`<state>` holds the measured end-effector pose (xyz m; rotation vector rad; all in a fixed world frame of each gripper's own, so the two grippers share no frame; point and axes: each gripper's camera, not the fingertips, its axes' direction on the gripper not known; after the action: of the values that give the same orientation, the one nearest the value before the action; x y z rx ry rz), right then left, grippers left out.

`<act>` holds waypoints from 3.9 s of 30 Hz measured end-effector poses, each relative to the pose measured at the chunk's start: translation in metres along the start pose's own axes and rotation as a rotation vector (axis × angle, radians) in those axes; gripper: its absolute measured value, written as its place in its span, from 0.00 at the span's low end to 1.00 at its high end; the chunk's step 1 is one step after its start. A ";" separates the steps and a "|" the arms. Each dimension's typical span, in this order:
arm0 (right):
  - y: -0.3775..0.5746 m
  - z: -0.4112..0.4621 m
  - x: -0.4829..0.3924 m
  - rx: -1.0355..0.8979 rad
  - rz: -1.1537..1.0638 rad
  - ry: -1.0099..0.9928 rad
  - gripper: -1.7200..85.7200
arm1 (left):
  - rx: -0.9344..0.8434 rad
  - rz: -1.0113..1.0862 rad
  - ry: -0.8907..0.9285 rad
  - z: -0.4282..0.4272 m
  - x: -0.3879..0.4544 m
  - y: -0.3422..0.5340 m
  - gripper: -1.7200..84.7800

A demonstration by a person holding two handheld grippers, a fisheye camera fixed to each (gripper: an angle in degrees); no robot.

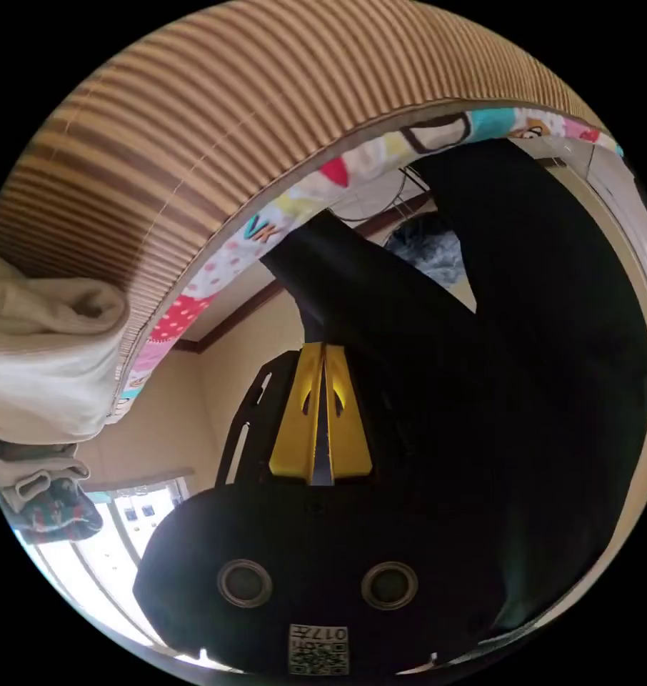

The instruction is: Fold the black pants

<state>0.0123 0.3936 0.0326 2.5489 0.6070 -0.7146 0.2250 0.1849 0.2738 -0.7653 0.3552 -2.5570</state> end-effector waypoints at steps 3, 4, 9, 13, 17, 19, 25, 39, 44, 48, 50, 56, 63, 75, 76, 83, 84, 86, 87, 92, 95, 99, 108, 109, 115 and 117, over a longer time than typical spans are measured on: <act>-0.023 0.023 -0.082 -0.132 -0.162 0.107 0.03 | 0.036 0.022 -0.268 0.008 0.063 -0.013 0.01; -0.028 0.035 -0.112 -0.189 -0.222 0.190 0.03 | 0.013 0.084 -0.422 0.017 0.088 -0.016 0.01; -0.038 0.094 -0.201 -0.384 -0.379 0.435 0.03 | -0.049 0.101 -0.694 0.045 0.136 -0.029 0.01; -0.044 0.142 -0.247 -0.447 -0.392 0.425 0.05 | 0.000 -0.052 -0.411 0.057 0.129 -0.038 0.01; -0.045 0.184 -0.290 -0.449 -0.371 0.293 0.09 | 0.058 -0.182 -0.123 0.076 0.113 -0.036 0.01; -0.047 0.199 -0.307 -0.433 -0.358 0.265 0.12 | 0.095 -0.228 0.004 0.090 0.110 -0.033 0.01; -0.058 0.238 -0.340 -0.330 -0.278 0.285 0.18 | 0.282 -0.387 0.262 0.118 0.119 -0.019 0.01; 0.024 0.302 -0.416 -0.524 -0.503 0.067 0.04 | 0.418 -0.625 0.617 0.175 0.148 -0.030 0.01; 0.165 0.355 -0.492 -0.901 -0.934 0.130 0.03 | 0.436 -0.670 0.799 0.170 0.138 -0.046 0.01; 0.226 0.377 -0.463 -1.194 -0.967 0.196 0.03 | 0.458 -0.676 0.847 0.148 0.140 -0.068 0.01; 0.260 0.379 -0.415 -1.434 -1.058 0.417 0.03 | 0.460 -0.669 0.841 0.134 0.143 -0.079 0.01; 0.186 0.349 -0.282 -1.572 -0.839 0.934 0.04 | 0.432 -0.593 0.667 0.081 0.163 -0.119 0.01; 0.017 0.303 -0.300 -1.066 -0.538 0.566 0.09 | 0.388 -0.604 0.595 0.053 0.169 -0.154 0.01; -0.035 0.457 -0.317 -0.648 -0.854 0.799 0.13 | 0.431 -0.667 0.740 0.029 0.170 -0.179 0.01; -0.032 0.472 -0.312 -0.623 -0.871 0.823 0.13 | 0.424 -0.677 0.741 0.028 0.173 -0.181 0.01; -0.049 0.551 -0.257 -0.661 -0.870 0.891 0.13 | 0.364 -0.699 0.719 0.030 0.196 -0.204 0.01; -0.052 0.555 -0.250 -0.663 -0.864 0.895 0.13 | 0.355 -0.701 0.726 0.033 0.201 -0.210 0.01; -0.059 0.565 -0.224 -0.652 -0.845 0.882 0.10 | 0.341 -0.716 0.751 0.040 0.208 -0.216 0.01; -0.060 0.565 -0.219 -0.640 -0.848 0.871 0.09 | 0.340 -0.730 0.778 0.044 0.212 -0.220 0.01; -0.068 0.538 -0.176 -0.610 -0.781 0.509 0.06 | 0.351 -0.765 0.884 0.056 0.222 -0.232 0.01; -0.065 0.524 -0.157 -0.631 -0.785 0.339 0.06 | 0.383 -0.765 0.947 0.058 0.225 -0.241 0.01; -0.036 0.535 -0.153 -0.709 -0.912 0.249 0.05 | 0.454 -0.711 0.933 0.047 0.224 -0.258 0.01; 0.118 0.563 -0.149 -0.973 -1.337 0.094 0.04 | 1.075 -0.353 0.656 -0.067 0.241 -0.277 0.02; 0.140 0.560 -0.140 -0.995 -1.374 0.078 0.04 | 1.176 -0.256 0.587 -0.093 0.255 -0.275 0.03; 0.224 0.535 -0.090 -1.032 -1.462 -0.052 0.03 | 1.531 0.037 0.250 -0.217 0.359 -0.244 0.21; 0.248 0.530 -0.077 -1.031 -1.509 -0.051 0.03 | 1.603 0.148 0.161 -0.242 0.399 -0.234 0.22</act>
<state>-0.1221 -0.0961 -0.2681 0.8123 2.1577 -0.5579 -0.2913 0.2232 0.3435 0.1098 -1.3654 -1.8595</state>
